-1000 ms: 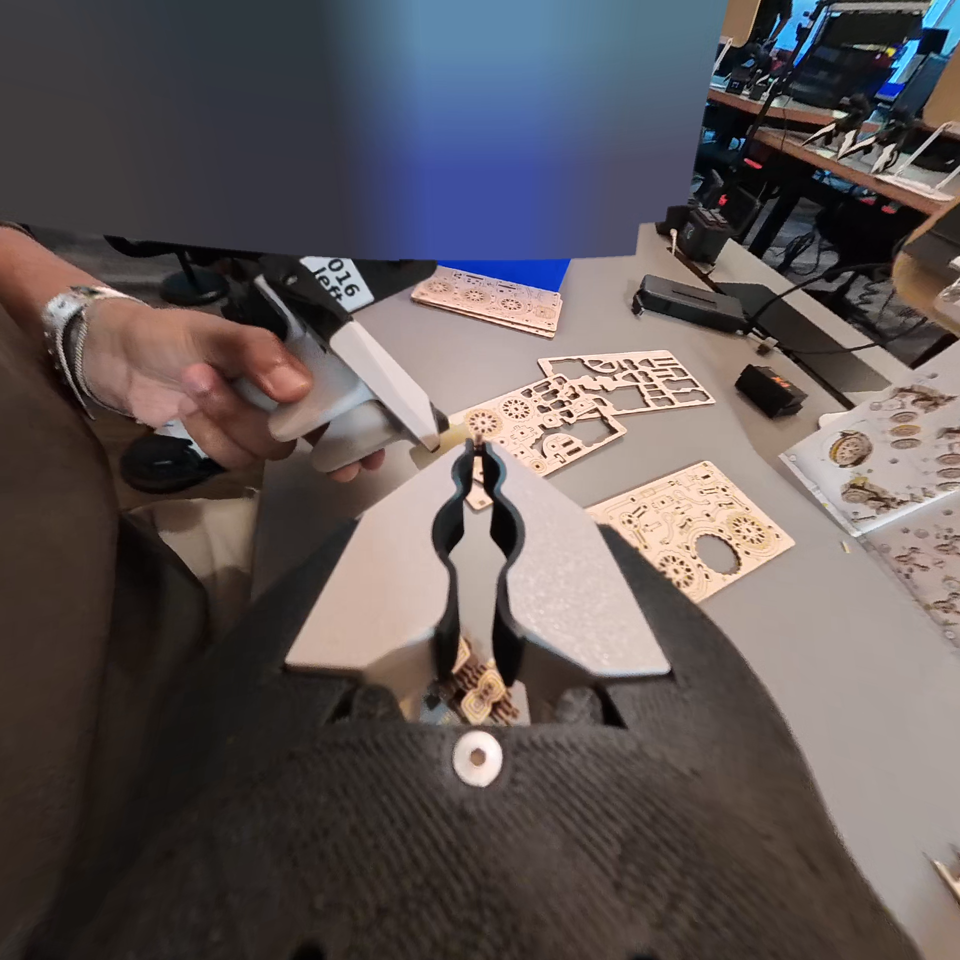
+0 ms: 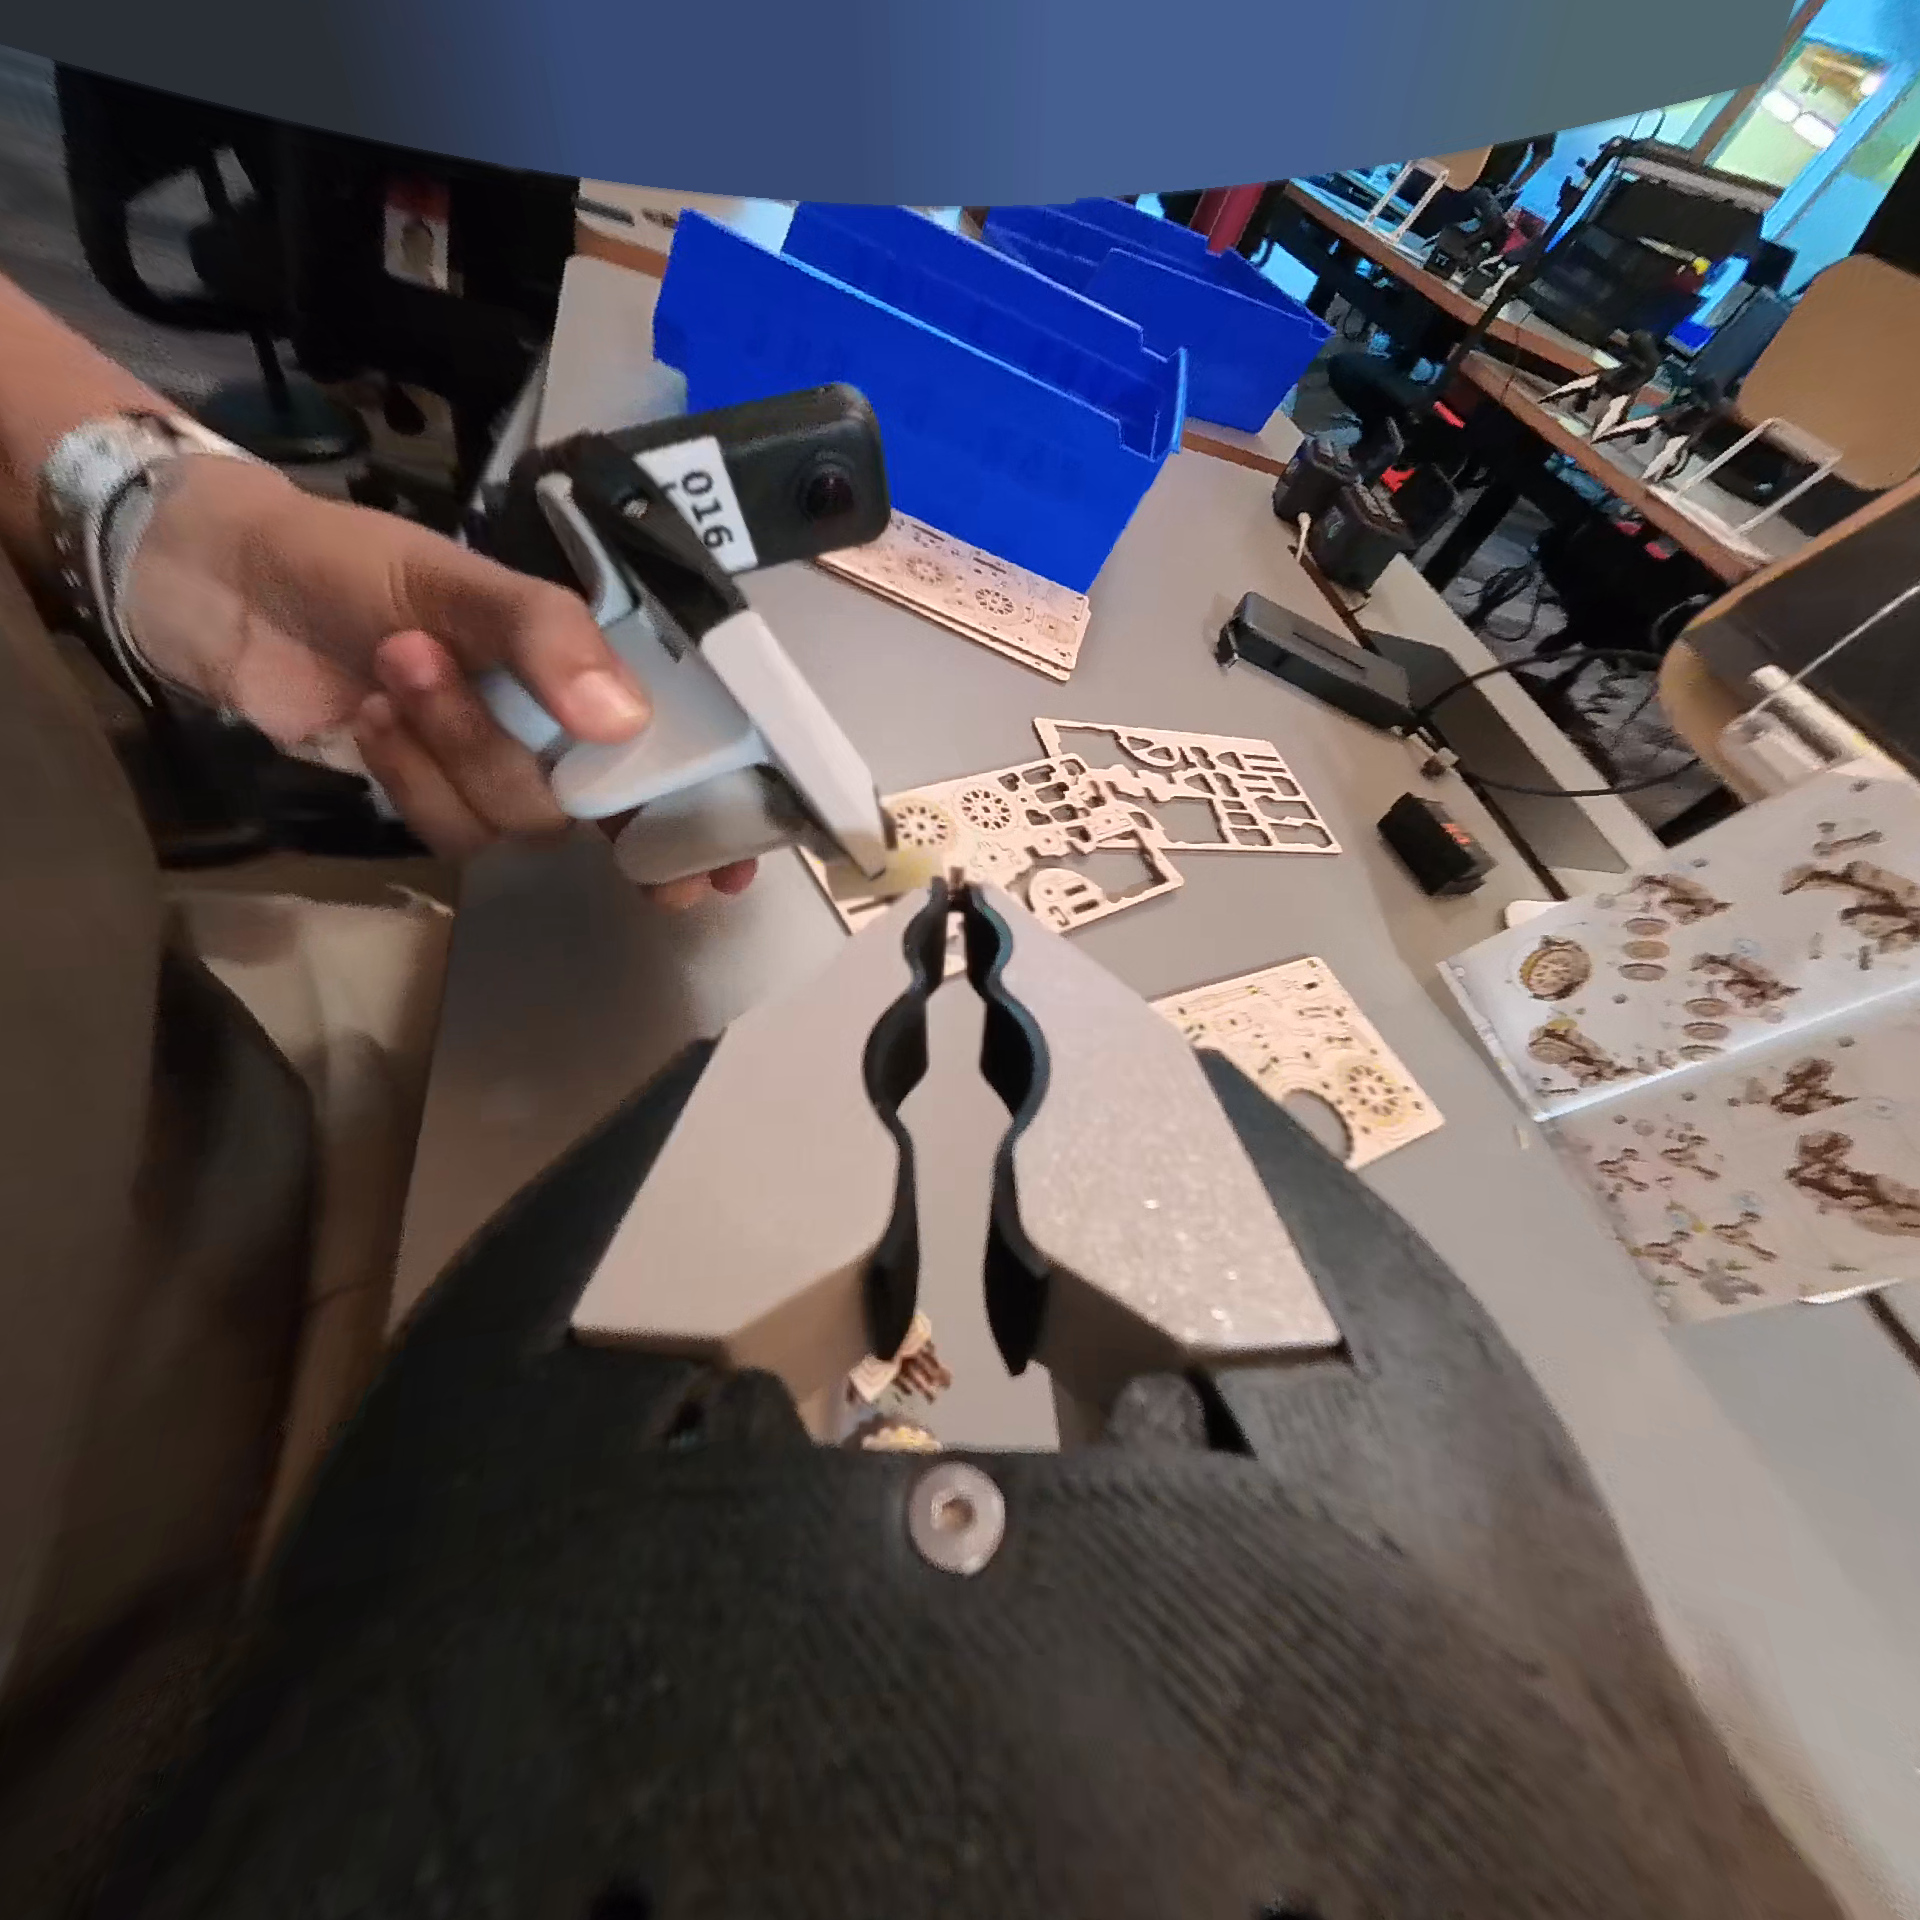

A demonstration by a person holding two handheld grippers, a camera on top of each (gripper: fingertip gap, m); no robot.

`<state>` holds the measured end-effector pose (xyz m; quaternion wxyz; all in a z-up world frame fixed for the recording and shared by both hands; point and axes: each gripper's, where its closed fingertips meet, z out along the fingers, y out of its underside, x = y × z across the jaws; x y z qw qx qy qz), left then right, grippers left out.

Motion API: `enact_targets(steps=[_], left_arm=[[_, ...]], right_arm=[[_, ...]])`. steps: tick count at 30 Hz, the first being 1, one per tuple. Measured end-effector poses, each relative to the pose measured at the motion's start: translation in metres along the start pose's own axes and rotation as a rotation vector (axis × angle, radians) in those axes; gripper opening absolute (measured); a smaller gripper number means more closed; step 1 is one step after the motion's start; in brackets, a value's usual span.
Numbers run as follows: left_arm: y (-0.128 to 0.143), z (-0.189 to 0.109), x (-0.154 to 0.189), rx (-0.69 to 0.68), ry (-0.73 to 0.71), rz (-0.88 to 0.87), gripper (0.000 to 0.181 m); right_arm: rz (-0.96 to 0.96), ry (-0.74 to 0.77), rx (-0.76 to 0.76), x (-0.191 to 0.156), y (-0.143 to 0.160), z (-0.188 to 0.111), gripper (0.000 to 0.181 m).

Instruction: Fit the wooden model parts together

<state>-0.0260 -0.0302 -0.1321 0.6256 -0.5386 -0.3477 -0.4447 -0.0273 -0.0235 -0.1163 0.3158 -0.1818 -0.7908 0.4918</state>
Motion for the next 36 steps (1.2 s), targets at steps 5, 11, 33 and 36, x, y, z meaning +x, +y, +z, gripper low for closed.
enact_targets(steps=[5,11,33,36], left_arm=[[0.010,0.005,0.002,-0.060,-0.040,0.141,0.008],[0.011,0.005,0.004,-0.076,-0.074,0.281,0.007],[0.017,0.001,-0.002,-0.194,-0.149,0.757,0.008],[0.014,0.000,-0.002,-0.187,-0.150,0.780,0.008]], right_arm=[[0.347,-0.114,0.124,0.008,-0.007,-0.004,0.001],[0.767,-0.262,0.255,0.021,-0.004,-0.007,0.001],[0.933,-0.526,0.167,-0.011,0.001,0.000,0.000],[0.990,-0.557,0.201,-0.005,-0.001,-0.005,0.000]])
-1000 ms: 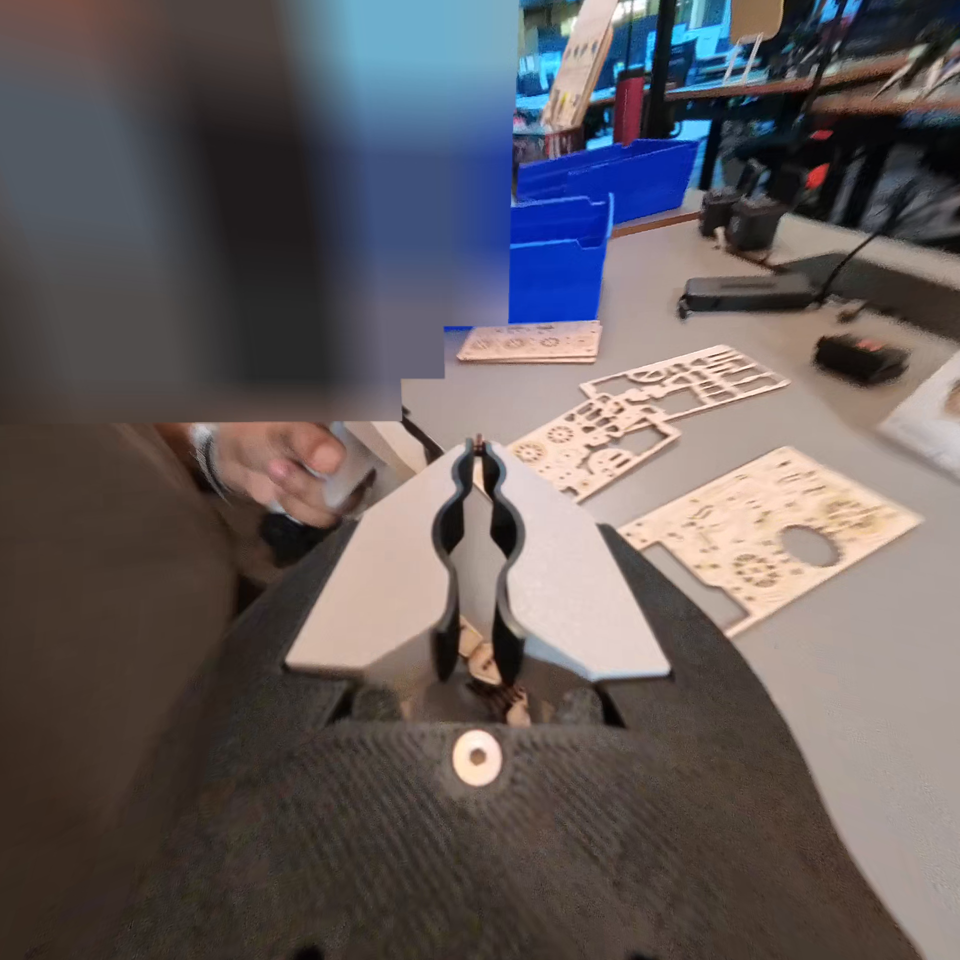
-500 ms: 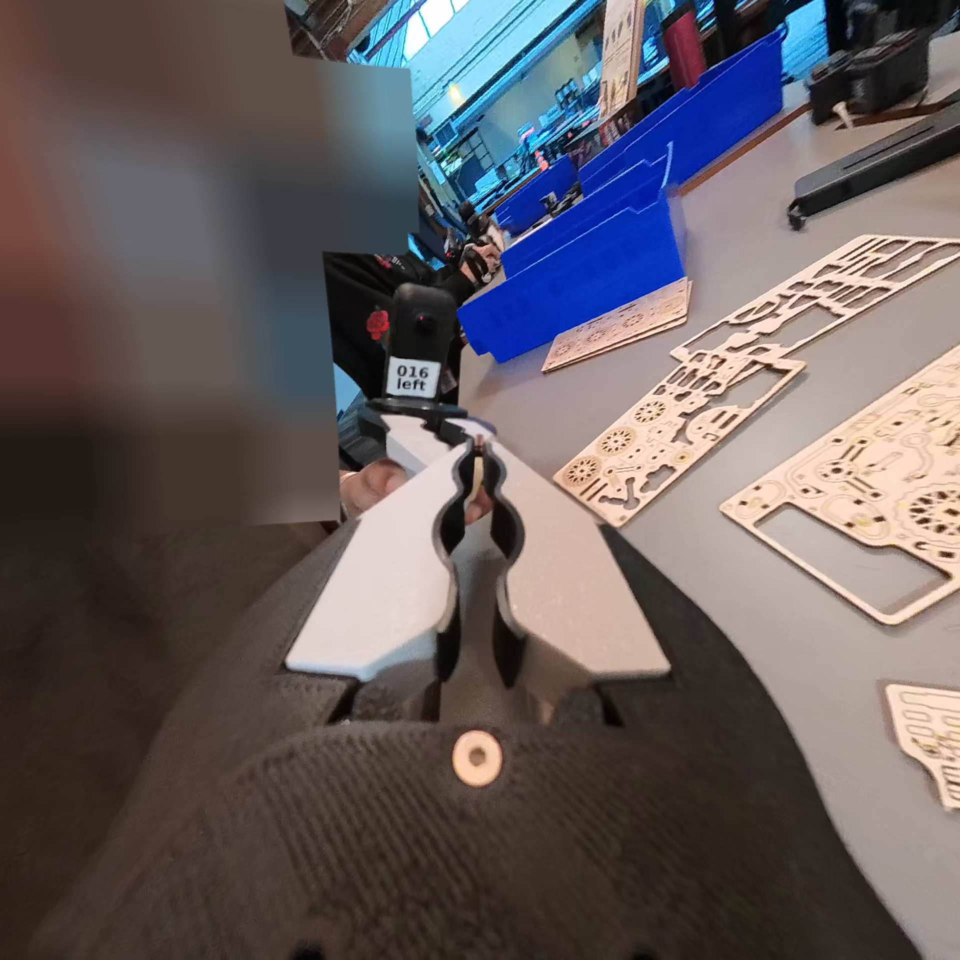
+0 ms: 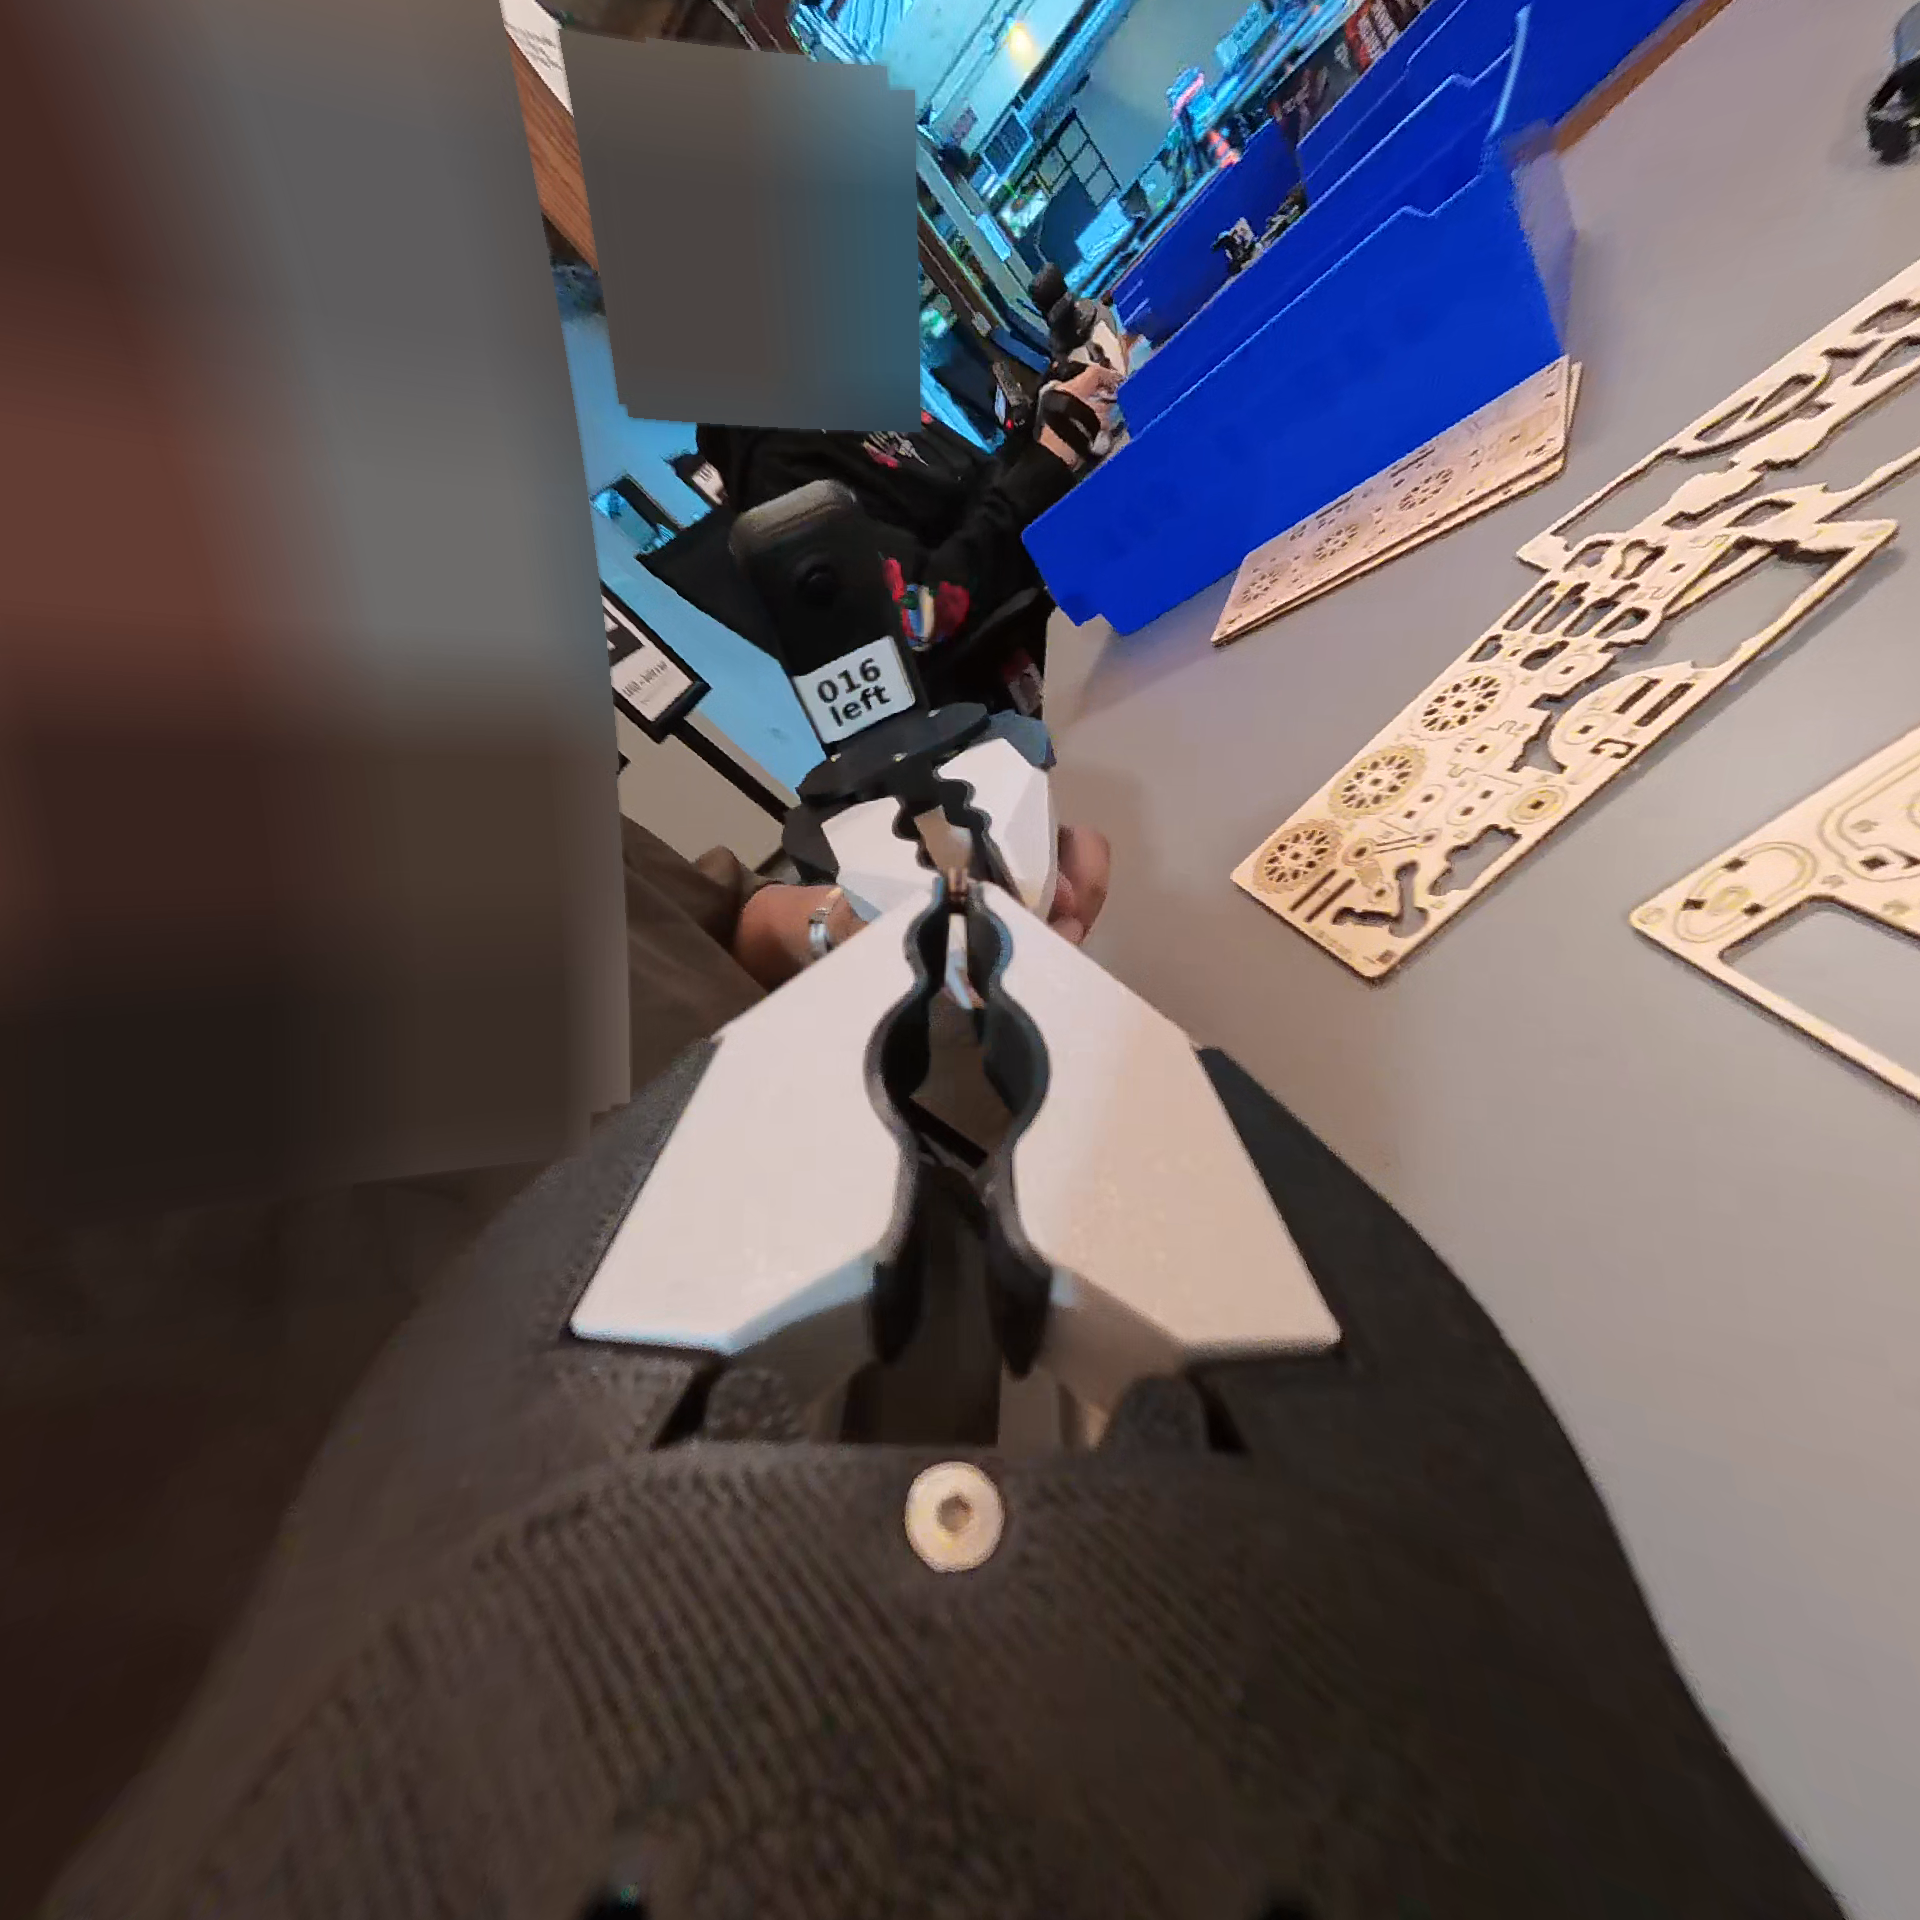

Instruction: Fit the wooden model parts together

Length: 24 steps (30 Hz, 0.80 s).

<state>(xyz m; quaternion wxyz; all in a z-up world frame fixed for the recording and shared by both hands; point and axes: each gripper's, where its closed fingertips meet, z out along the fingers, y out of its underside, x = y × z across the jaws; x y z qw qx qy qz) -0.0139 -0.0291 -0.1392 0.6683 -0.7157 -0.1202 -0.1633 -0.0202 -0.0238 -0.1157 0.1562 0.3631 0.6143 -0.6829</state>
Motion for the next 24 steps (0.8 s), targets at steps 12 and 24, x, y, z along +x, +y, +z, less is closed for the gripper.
enact_targets(steps=[12,24], left_arm=[[0.016,0.000,-0.007,-0.122,-0.090,0.269,0.008],[0.014,-0.004,-0.017,-0.151,-0.160,0.351,0.008]], right_arm=[[0.050,0.055,-0.142,0.015,0.024,0.003,0.000],[-0.168,0.179,-0.171,0.017,0.017,-0.003,0.001]])
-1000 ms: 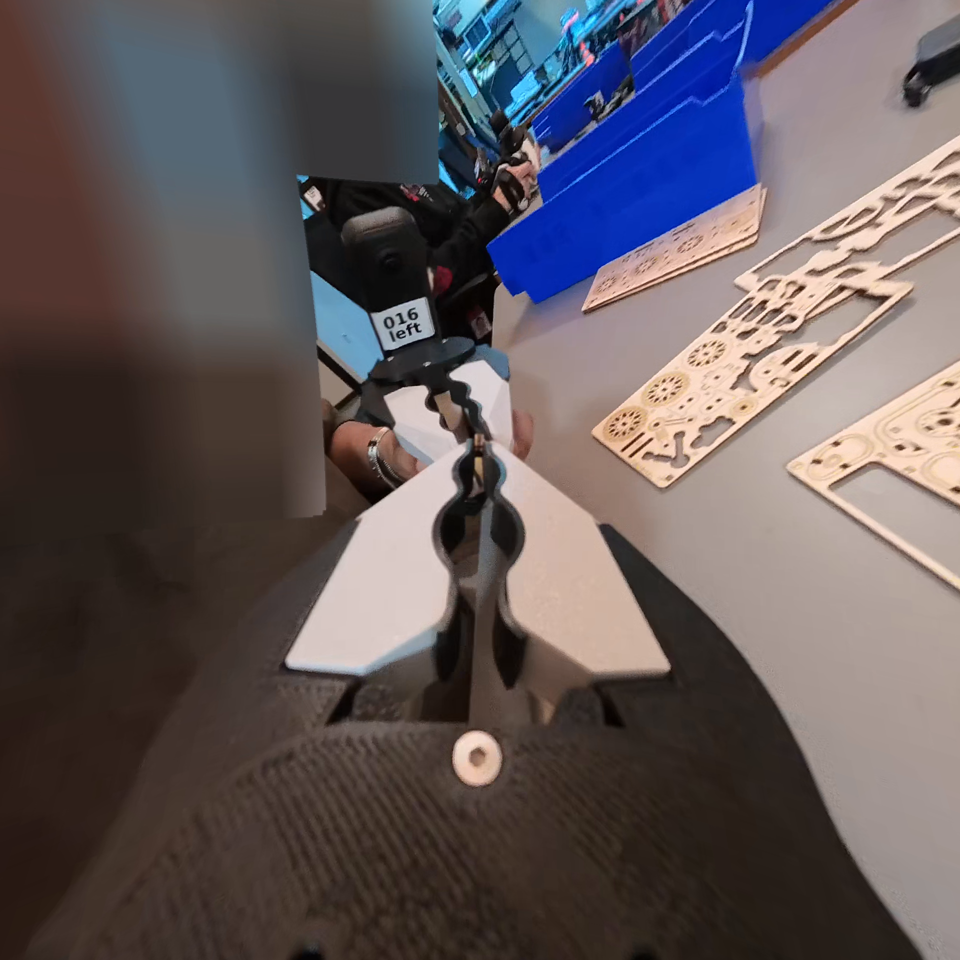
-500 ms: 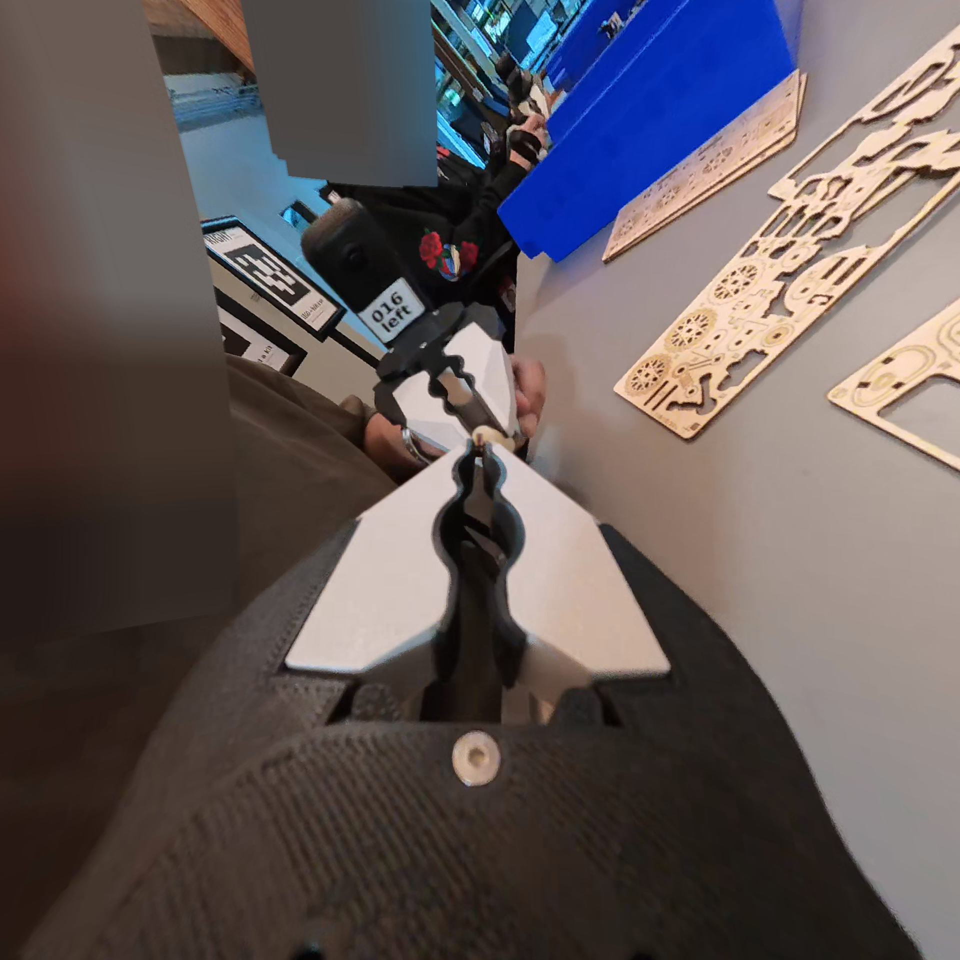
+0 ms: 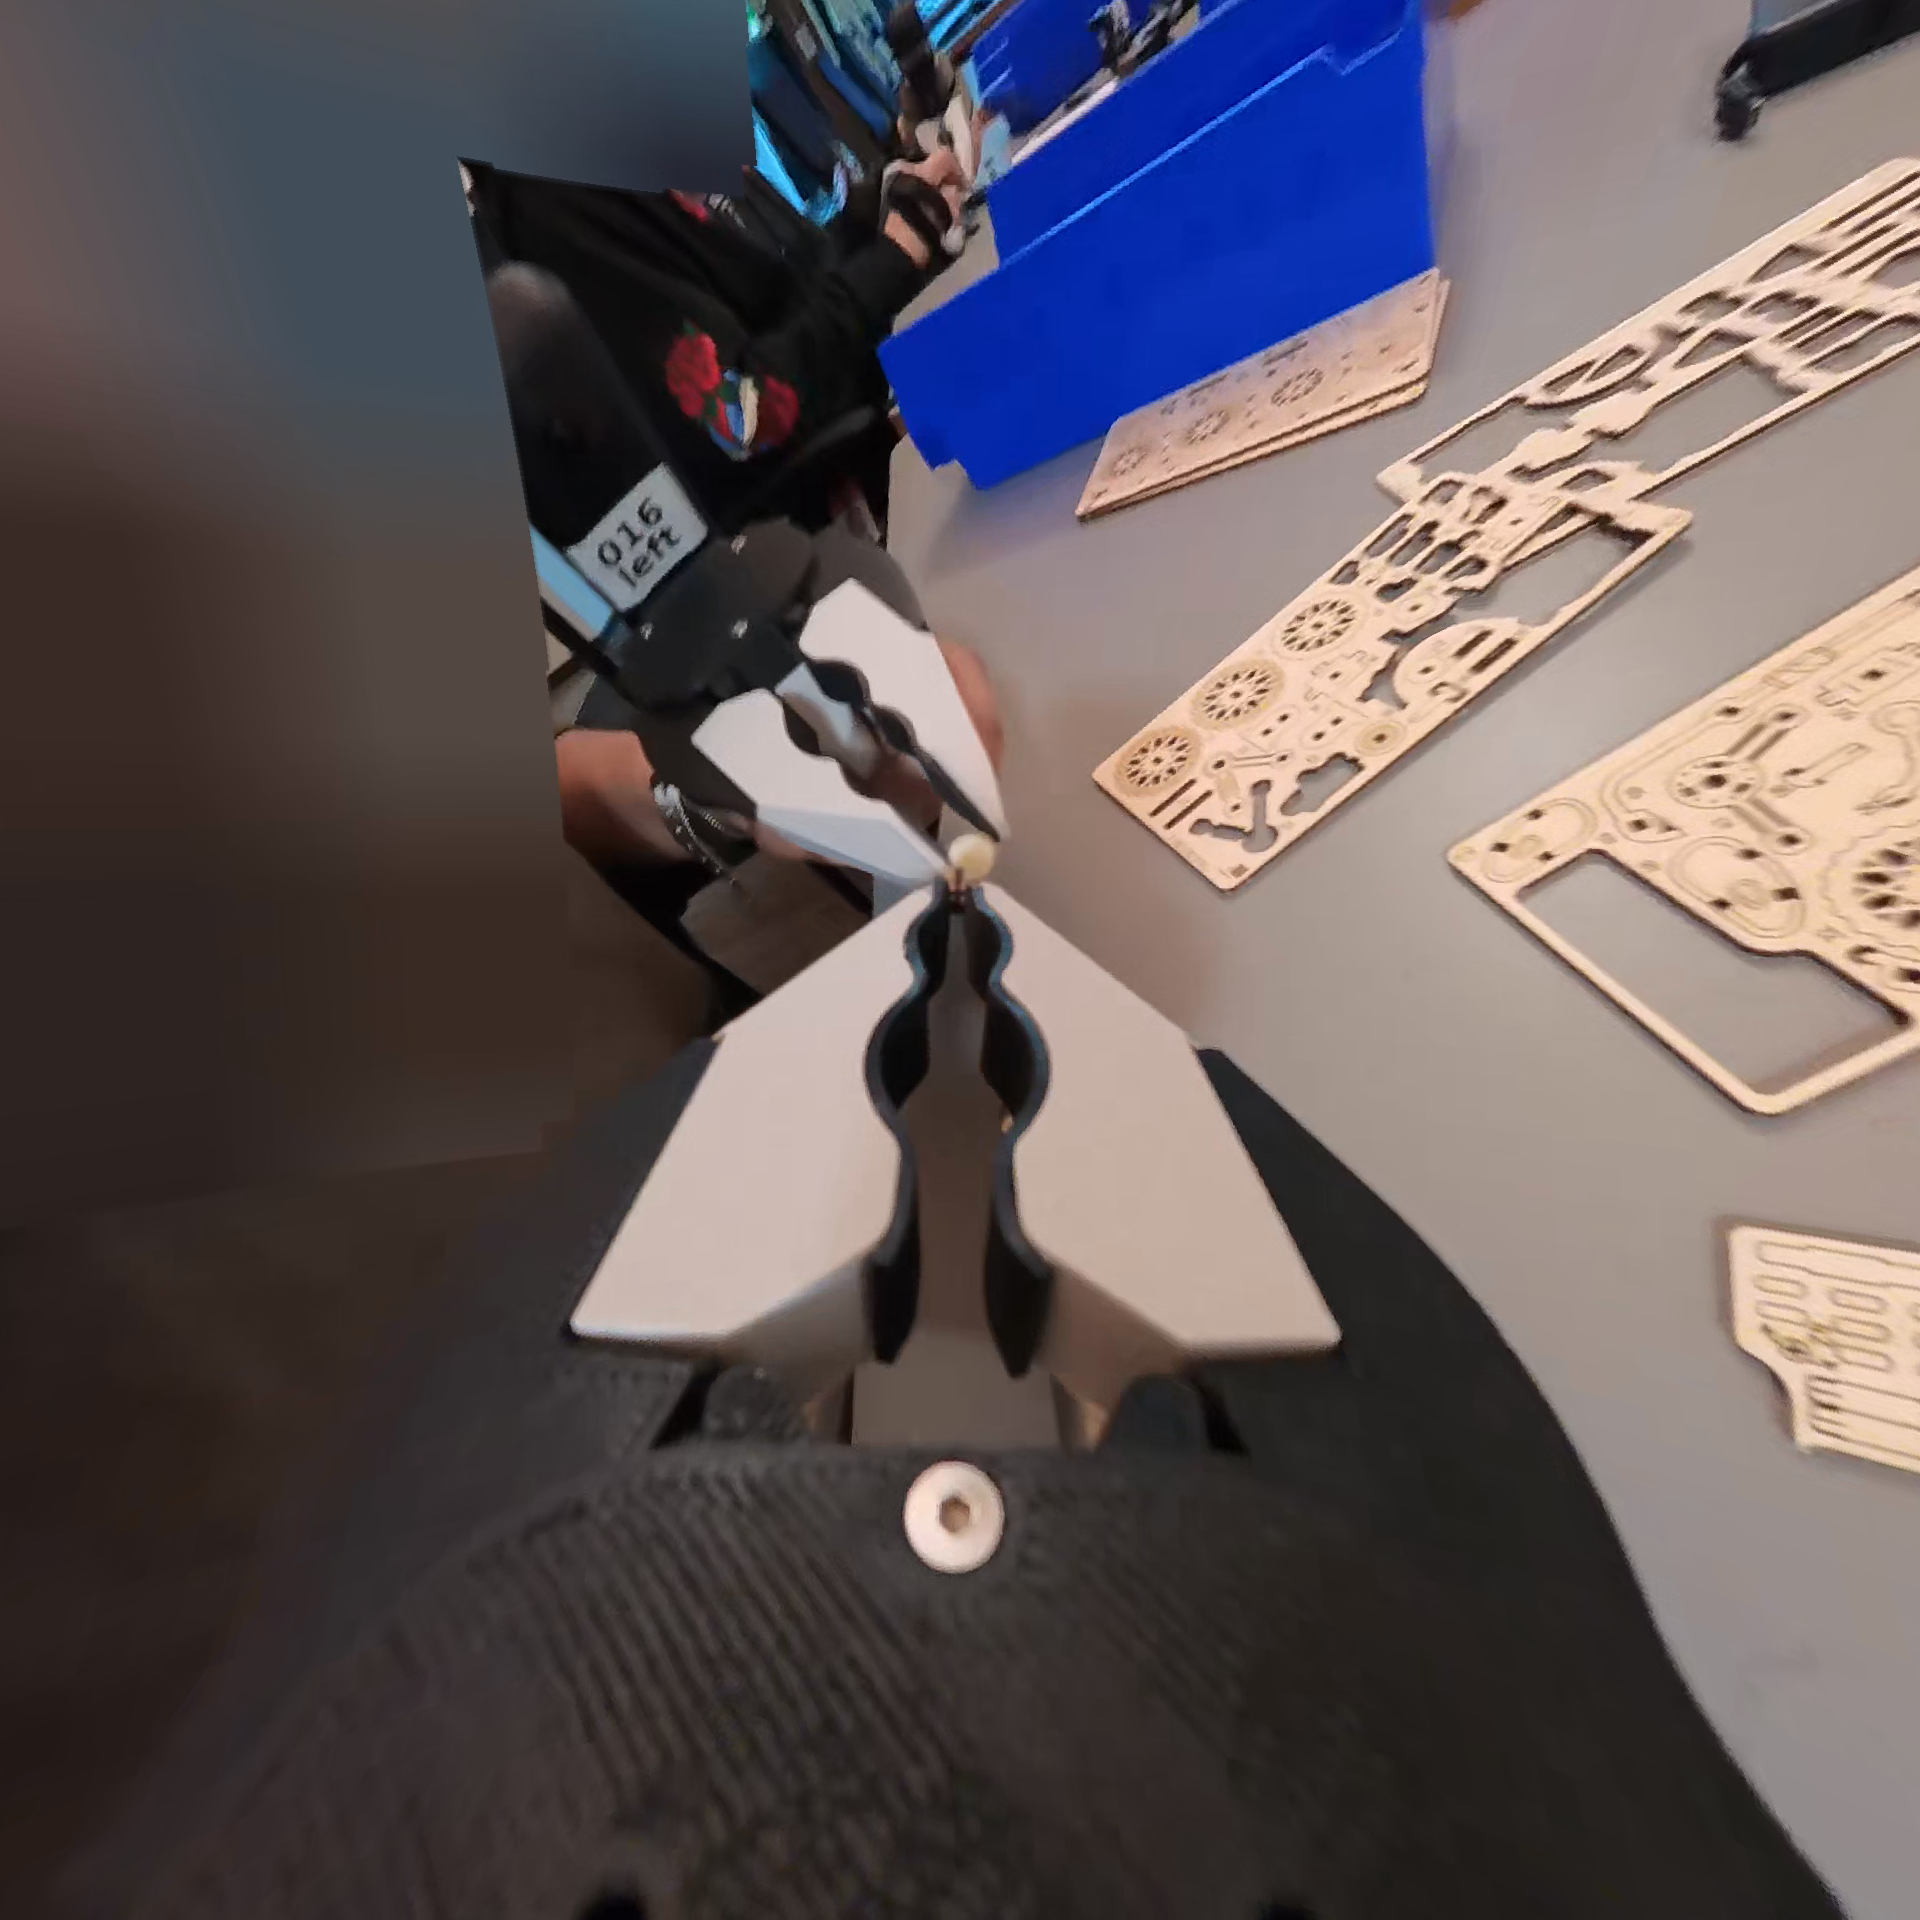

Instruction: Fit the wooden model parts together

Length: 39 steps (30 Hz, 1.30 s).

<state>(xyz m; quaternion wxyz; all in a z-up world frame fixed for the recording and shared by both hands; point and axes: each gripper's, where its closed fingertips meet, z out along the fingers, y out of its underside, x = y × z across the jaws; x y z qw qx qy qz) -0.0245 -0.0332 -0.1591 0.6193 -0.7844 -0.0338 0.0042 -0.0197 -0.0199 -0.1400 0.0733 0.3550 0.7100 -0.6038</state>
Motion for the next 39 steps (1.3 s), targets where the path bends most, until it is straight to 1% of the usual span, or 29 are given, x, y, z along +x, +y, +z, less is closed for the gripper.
enact_targets(steps=[2,5,9,12,13,15,16,17,18,20,21,24,29,34,39], left_arm=[[0.000,0.000,0.001,0.000,0.004,0.014,0.008],[-0.001,0.000,0.008,0.009,0.028,0.038,0.008],[-0.004,-0.003,0.011,0.034,0.058,0.057,0.008],[-0.004,-0.006,0.016,0.044,0.084,0.109,0.008],[-0.005,-0.007,0.017,0.046,0.089,0.124,0.007],[-0.014,-0.010,0.029,0.091,0.150,0.117,0.000],[-0.013,-0.007,0.028,0.066,0.121,0.128,0.000],[-0.006,-0.005,0.019,0.008,0.049,0.201,0.000],[-0.002,-0.005,0.010,-0.013,-0.006,0.236,0.000],[0.002,-0.007,-0.003,-0.005,-0.016,0.101,0.000],[0.002,-0.008,-0.010,0.000,-0.023,0.062,0.000],[-0.004,-0.014,-0.024,0.045,-0.032,-0.021,0.000],[-0.009,-0.015,-0.017,0.101,0.036,-0.109,0.000],[-0.015,-0.012,-0.010,0.152,0.111,-0.257,0.000],[-0.024,-0.014,-0.005,0.221,0.186,-0.400,0.000]], right_arm=[[0.000,-0.028,-0.010,-0.005,0.002,0.004,0.001],[-0.024,-0.029,-0.039,-0.008,0.007,0.009,0.001],[-0.014,-0.060,-0.039,-0.013,0.007,0.008,0.001],[-0.011,-0.082,-0.060,-0.016,0.010,0.009,0.001],[-0.019,-0.070,-0.075,-0.014,0.012,0.010,0.001],[-0.096,0.049,-0.137,0.001,0.022,0.012,0.001],[-0.136,0.067,-0.155,0.002,0.025,0.013,0.000],[-0.142,0.059,-0.146,-0.001,0.023,0.014,0.001],[-0.141,0.056,-0.124,-0.002,0.018,0.012,0.001],[-0.153,0.106,-0.108,0.006,0.015,0.007,0.001],[-0.157,0.129,-0.112,0.011,0.015,0.005,0.001],[-0.154,0.114,-0.091,0.009,0.013,0.007,0.001],[-0.204,0.076,-0.021,-0.002,0.005,0.013,0.001],[-0.189,0.052,0.049,-0.008,-0.002,0.014,0.001],[-0.193,0.111,0.069,0.002,-0.005,0.009,0.001]])
